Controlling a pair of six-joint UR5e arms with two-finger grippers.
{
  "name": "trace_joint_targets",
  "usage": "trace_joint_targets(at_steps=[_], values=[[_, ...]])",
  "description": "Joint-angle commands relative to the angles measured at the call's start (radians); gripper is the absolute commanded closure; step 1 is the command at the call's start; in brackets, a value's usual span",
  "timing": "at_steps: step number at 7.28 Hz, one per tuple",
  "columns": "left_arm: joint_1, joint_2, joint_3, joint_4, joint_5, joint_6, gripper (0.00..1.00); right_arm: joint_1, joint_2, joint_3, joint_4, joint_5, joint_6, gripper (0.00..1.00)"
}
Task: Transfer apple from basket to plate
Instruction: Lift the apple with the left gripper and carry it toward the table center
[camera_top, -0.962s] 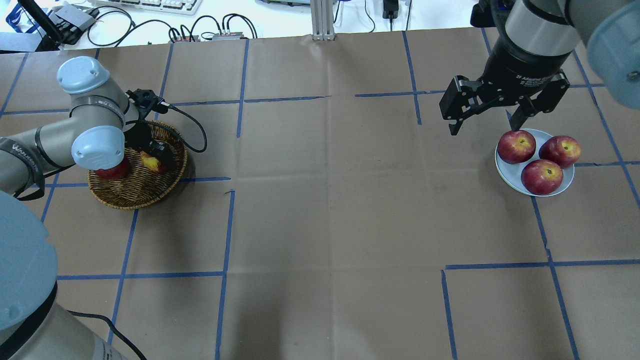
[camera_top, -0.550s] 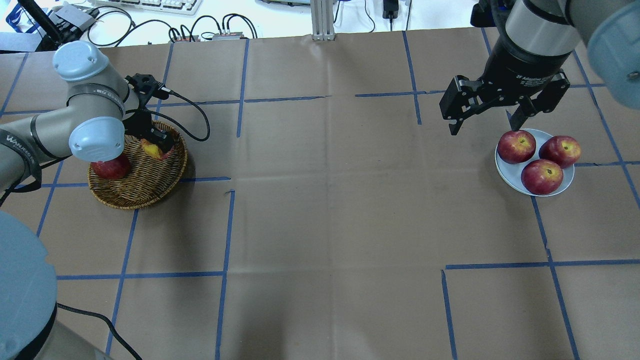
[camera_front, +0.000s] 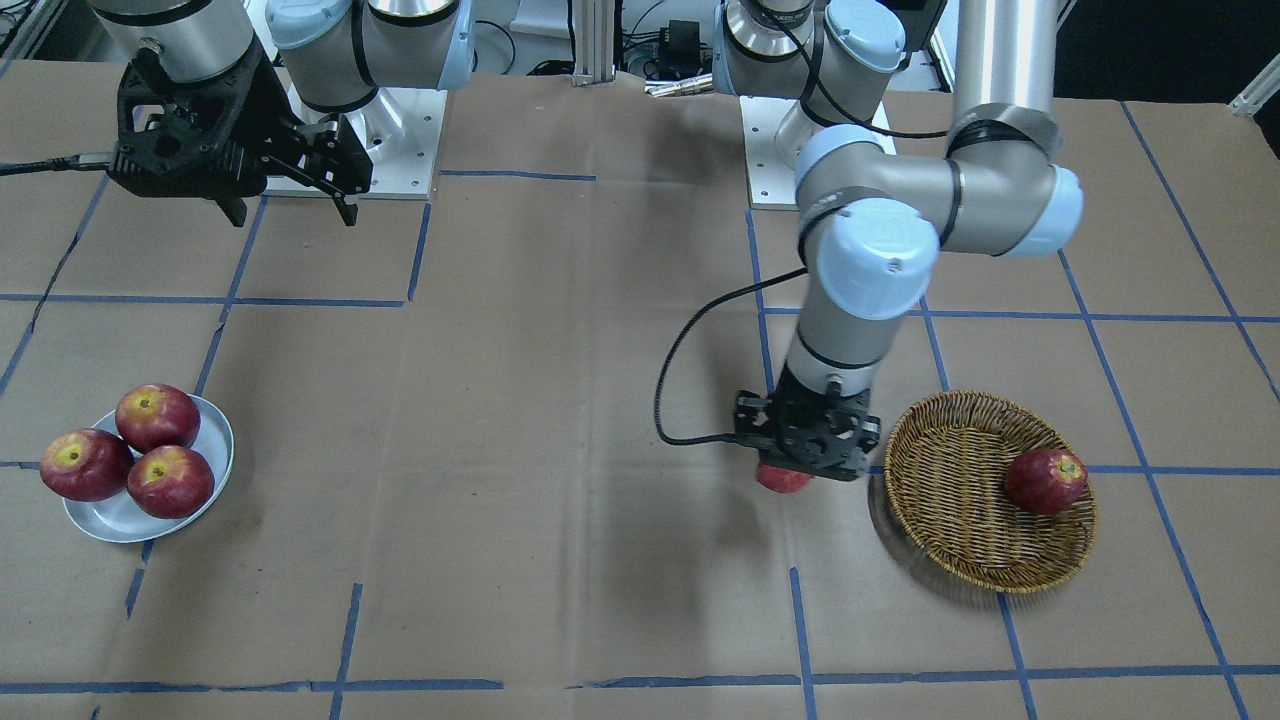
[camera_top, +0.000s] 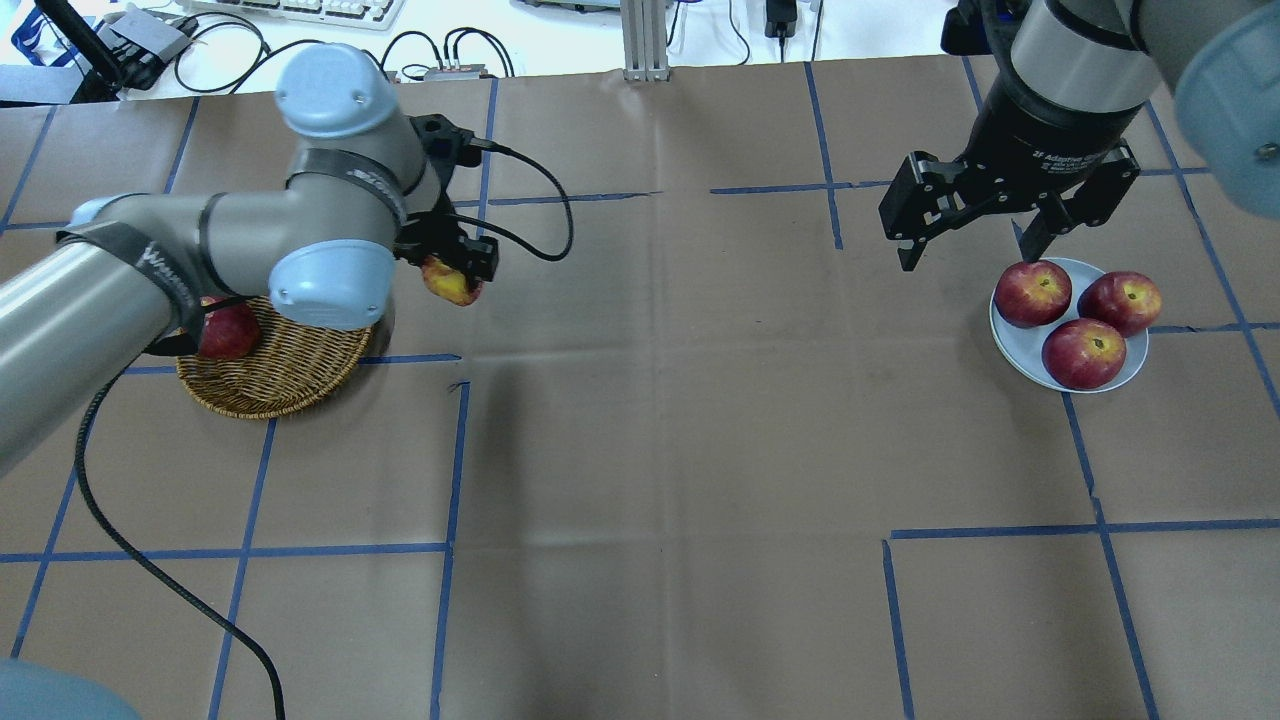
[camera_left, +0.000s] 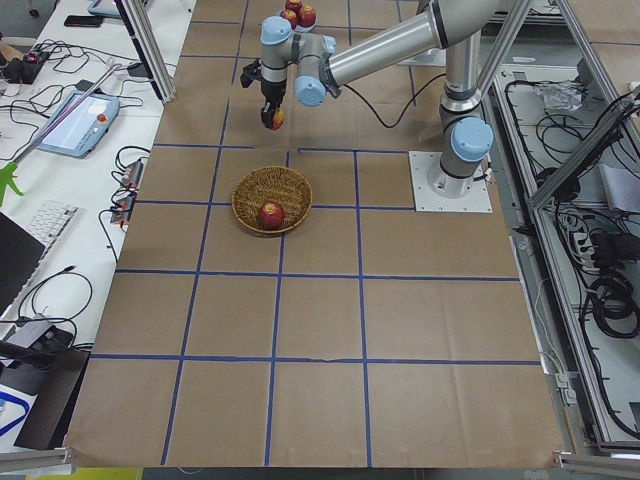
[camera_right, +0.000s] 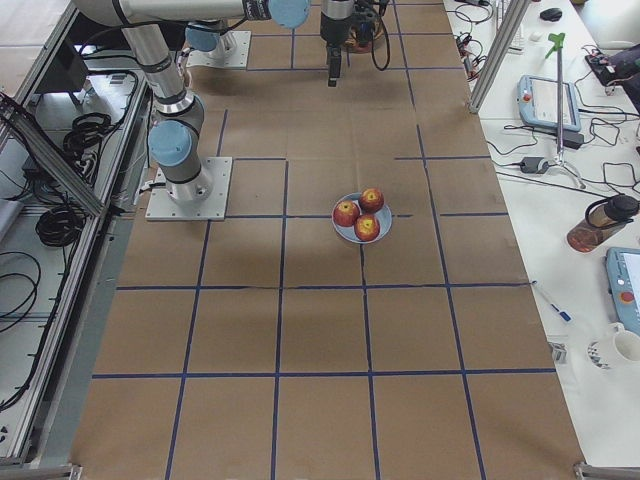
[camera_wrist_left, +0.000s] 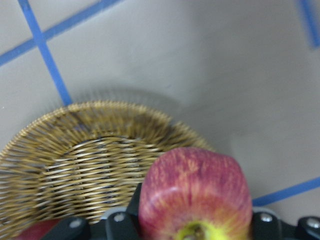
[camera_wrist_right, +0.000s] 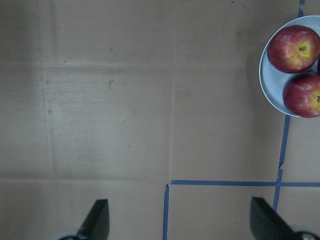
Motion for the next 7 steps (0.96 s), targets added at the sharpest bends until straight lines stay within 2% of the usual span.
trace_joint_targets(at_steps=[1,3,7], values=[[-0.195,-0.066,0.02,0.009,0.003,-0.274,0.59,-0.001,0.0,0.001,0.0,0.0,0.0,0.0],[-0.288,-0.182,0.115,0.018,0.002,-0.308,0.59,-0.001,0.0,0.001,0.0,0.0,0.0,0.0],[-0.319,-0.247,0.128,0.073,0.007,-0.327,0.59,-0.001,0.0,0.001,0.0,0.0,0.0,0.0]])
